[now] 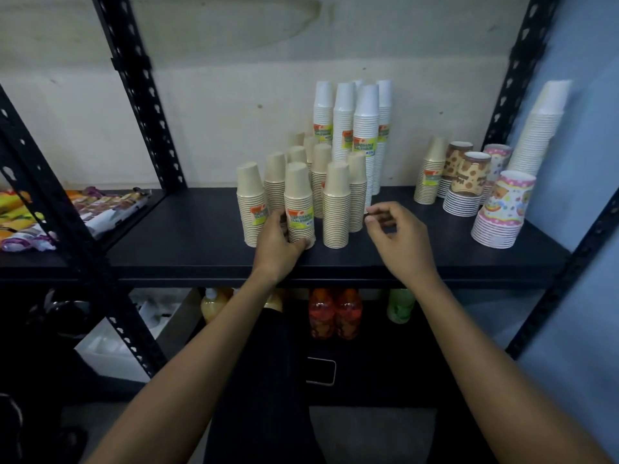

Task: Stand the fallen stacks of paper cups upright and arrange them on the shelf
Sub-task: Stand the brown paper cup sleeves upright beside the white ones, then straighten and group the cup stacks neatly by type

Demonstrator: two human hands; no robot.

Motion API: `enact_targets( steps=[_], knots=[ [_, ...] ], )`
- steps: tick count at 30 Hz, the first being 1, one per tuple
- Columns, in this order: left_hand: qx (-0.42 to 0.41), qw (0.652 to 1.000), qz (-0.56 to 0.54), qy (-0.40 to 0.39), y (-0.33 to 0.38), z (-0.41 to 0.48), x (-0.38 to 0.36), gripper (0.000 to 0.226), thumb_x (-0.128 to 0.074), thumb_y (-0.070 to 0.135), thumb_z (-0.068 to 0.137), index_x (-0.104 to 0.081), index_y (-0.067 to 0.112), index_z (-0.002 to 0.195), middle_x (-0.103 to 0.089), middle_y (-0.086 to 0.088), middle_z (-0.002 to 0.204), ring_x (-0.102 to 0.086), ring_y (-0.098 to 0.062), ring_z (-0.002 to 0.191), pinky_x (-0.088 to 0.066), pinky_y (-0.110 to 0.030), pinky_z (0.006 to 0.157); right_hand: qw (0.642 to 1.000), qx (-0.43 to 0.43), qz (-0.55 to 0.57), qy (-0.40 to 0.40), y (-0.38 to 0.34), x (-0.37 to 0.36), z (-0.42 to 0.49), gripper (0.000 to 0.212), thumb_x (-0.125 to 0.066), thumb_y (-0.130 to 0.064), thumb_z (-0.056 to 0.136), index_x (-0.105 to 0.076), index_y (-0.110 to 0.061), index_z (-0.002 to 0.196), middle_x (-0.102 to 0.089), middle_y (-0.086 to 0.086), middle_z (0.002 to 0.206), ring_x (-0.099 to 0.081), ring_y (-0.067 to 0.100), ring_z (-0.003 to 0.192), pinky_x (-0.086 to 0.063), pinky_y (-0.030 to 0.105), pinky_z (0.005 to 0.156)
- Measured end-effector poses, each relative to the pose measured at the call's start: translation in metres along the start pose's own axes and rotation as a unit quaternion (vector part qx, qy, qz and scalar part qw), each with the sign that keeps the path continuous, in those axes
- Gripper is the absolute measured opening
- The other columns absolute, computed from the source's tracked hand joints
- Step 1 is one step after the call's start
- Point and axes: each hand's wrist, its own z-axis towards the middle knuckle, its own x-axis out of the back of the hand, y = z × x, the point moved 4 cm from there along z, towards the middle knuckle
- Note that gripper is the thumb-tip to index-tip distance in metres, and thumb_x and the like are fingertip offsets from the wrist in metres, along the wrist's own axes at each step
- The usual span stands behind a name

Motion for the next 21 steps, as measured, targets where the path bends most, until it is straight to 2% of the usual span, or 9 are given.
enact_targets(
  steps=[5, 9, 12, 14, 17, 21],
  knots=[
    [-0.004, 1.0, 0.006, -0.009, 0.003, -0.001, 0.0, 0.075, -0.083, 0.008, 0.081, -0.044, 0.014, 0.144, -0.061, 0.0, 0.137, -0.058, -0.015, 0.125, -0.05, -0.034, 0.105, 1.0, -0.002, -0.001, -0.007, 0.001, -0.003, 0.0, 0.015, -0.066, -0.024, 0.096, -0.069, -0.017, 0.109, -0.069, -0.006, 0.102, -0.065, 0.003, 0.091, -0.052, 0.015, 0.073],
    [-0.018, 1.0, -0.009, -0.013, 0.009, -0.009, 0.001, 0.079, -0.082, 0.009, 0.082, -0.041, 0.016, 0.149, -0.055, 0.012, 0.131, -0.054, -0.008, 0.124, -0.046, -0.022, 0.1, 1.0, -0.003, 0.005, -0.009, -0.001, -0.002, 0.002, 0.015, -0.066, -0.024, 0.096, -0.069, -0.017, 0.109, -0.069, -0.008, 0.102, -0.064, 0.002, 0.091, -0.051, 0.013, 0.073],
    [-0.035, 0.999, -0.036, 0.015, 0.013, -0.017, 0.008, 0.08, -0.082, 0.011, 0.083, -0.04, 0.018, 0.151, -0.056, 0.012, 0.131, -0.056, -0.007, 0.125, -0.047, -0.023, 0.104, 1.0, 0.006, 0.01, 0.002, -0.008, 0.001, 0.005, 0.014, -0.066, -0.023, 0.096, -0.069, -0.016, 0.109, -0.068, -0.007, 0.101, -0.065, 0.002, 0.091, -0.053, 0.016, 0.073],
    [-0.052, 0.996, -0.033, 0.063, 0.018, -0.023, 0.019, 0.073, -0.081, 0.015, 0.086, -0.043, 0.016, 0.148, -0.062, 0.007, 0.127, -0.061, -0.007, 0.119, -0.052, -0.022, 0.101, 1.0, 0.021, 0.011, 0.013, -0.014, 0.004, 0.007, 0.014, -0.066, -0.022, 0.096, -0.069, -0.015, 0.109, -0.068, -0.007, 0.101, -0.065, 0.002, 0.091, -0.054, 0.017, 0.071],
    [-0.09, 0.988, -0.011, 0.128, 0.032, -0.03, 0.045, 0.061, -0.078, 0.021, 0.089, -0.05, 0.015, 0.142, -0.065, 0.007, 0.115, -0.066, -0.002, 0.105, -0.053, -0.01, 0.085, 0.999, 0.046, 0.02, 0.019, -0.032, 0.005, 0.014, 0.015, -0.066, -0.021, 0.097, -0.069, -0.014, 0.11, -0.067, -0.006, 0.104, -0.064, 0.001, 0.092, -0.054, 0.015, 0.069],
    [-0.151, 0.97, 0.021, 0.187, 0.055, -0.022, 0.093, 0.032, -0.074, 0.022, 0.092, -0.063, 0.016, 0.122, -0.069, 0.007, 0.101, -0.067, -0.003, 0.092, -0.051, -0.009, 0.074, 0.995, 0.098, 0.023, 0.02, -0.073, -0.005, 0.027, 0.016, -0.067, -0.019, 0.096, -0.068, -0.015, 0.111, -0.065, -0.005, 0.105, -0.063, 0.003, 0.094, -0.05, 0.011, 0.074]
  ],
)
